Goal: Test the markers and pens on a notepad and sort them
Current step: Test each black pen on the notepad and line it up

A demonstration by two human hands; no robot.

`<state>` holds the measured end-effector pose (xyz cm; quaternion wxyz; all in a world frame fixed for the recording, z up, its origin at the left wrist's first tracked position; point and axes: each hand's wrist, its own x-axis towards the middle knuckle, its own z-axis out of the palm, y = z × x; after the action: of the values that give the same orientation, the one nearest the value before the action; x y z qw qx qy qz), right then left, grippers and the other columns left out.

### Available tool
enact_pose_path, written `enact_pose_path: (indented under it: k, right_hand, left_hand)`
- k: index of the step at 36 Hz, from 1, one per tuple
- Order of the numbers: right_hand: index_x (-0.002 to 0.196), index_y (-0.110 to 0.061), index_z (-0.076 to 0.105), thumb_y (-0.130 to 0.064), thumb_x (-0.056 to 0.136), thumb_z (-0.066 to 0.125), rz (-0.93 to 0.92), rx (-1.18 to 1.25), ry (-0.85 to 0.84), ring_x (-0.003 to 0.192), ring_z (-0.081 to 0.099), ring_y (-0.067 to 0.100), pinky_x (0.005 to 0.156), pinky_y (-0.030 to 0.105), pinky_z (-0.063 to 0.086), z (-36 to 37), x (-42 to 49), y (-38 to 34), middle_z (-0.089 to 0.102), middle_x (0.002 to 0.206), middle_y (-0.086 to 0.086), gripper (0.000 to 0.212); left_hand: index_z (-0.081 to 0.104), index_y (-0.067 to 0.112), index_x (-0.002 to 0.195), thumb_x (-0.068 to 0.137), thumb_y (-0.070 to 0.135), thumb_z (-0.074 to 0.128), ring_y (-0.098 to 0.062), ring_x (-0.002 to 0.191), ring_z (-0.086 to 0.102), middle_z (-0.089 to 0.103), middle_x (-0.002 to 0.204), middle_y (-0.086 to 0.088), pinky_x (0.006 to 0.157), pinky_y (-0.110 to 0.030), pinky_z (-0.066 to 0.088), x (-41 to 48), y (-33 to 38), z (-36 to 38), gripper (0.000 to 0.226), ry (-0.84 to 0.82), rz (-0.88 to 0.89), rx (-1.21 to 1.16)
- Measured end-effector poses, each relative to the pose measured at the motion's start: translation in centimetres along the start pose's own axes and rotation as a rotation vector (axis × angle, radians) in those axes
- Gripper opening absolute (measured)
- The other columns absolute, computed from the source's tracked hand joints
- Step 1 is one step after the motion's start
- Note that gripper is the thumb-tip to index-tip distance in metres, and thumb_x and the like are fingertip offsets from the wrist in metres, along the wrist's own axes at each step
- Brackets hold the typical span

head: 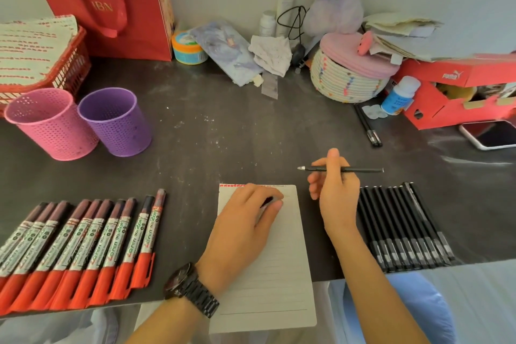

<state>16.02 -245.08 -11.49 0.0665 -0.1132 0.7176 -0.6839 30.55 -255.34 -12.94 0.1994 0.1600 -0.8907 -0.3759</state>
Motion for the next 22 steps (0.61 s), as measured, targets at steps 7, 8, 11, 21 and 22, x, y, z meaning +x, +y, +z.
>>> enact_pose_path:
  k: [7, 8, 11, 21, 22]
  right_hand:
    - [0.091, -0.013, 0.064, -0.016, 0.104, 0.048, 0.165, 0.308, -0.121, 0.047, 0.053, 0.019, 0.044, 0.026, 0.043, -2.4, -3.7, -0.8, 0.072, 0.075, 0.014, 0.02]
    - [0.089, -0.013, 0.062, -0.015, 0.104, 0.049, 0.163, 0.305, -0.128, 0.046, 0.053, 0.019, 0.043, 0.026, 0.043, -2.6, -4.2, -0.9, 0.072, 0.075, 0.016, 0.02]
    - [0.086, -0.008, 0.064, -0.017, 0.103, 0.053, 0.095, 0.241, -0.164, 0.046, 0.053, 0.019, 0.043, 0.025, 0.044, -2.6, -5.2, -1.3, 0.071, 0.074, 0.018, 0.022]
    - [0.092, -0.007, 0.065, -0.019, 0.103, 0.056, 0.001, 0.058, -0.224, 0.05, 0.058, 0.02, 0.046, 0.026, 0.047, -1.6, -5.4, -1.0, 0.073, 0.075, 0.014, 0.019]
    - [0.092, -0.008, 0.066, -0.019, 0.102, 0.057, -0.003, 0.033, -0.246, 0.05, 0.059, 0.019, 0.046, 0.026, 0.048, -1.5, -5.4, -0.9, 0.073, 0.076, 0.014, 0.018]
  left_hand:
    - [0.054, 0.032, 0.14, 0.101, 0.034, 0.048, 0.005, 0.103, 0.048, 0.05, 0.103, 0.031, 0.086, -0.002, 0.034, 0.2, -0.8, -0.2, 0.039, 0.034, -0.08, -0.043]
    - [0.051, 0.032, 0.142, 0.101, 0.032, 0.048, 0.006, 0.106, 0.047, 0.049, 0.105, 0.033, 0.088, -0.001, 0.033, 0.2, -0.8, -0.1, 0.04, 0.028, -0.072, -0.044]
    - [0.051, 0.038, 0.14, 0.1, 0.036, 0.051, 0.011, 0.111, 0.047, 0.05, 0.106, 0.04, 0.092, 0.0, 0.033, 0.1, -1.0, 0.1, 0.04, 0.036, -0.077, -0.059]
    - [0.06, 0.044, 0.113, 0.095, 0.027, 0.064, 0.0, 0.1, 0.059, 0.062, 0.108, 0.03, 0.078, -0.01, 0.044, 0.0, -1.4, 0.3, 0.025, 0.09, -0.038, -0.13]
    - [0.062, 0.042, 0.113, 0.095, 0.025, 0.066, 0.0, 0.1, 0.058, 0.062, 0.107, 0.03, 0.079, -0.01, 0.044, 0.0, -1.4, 0.2, 0.026, 0.097, -0.017, -0.122]
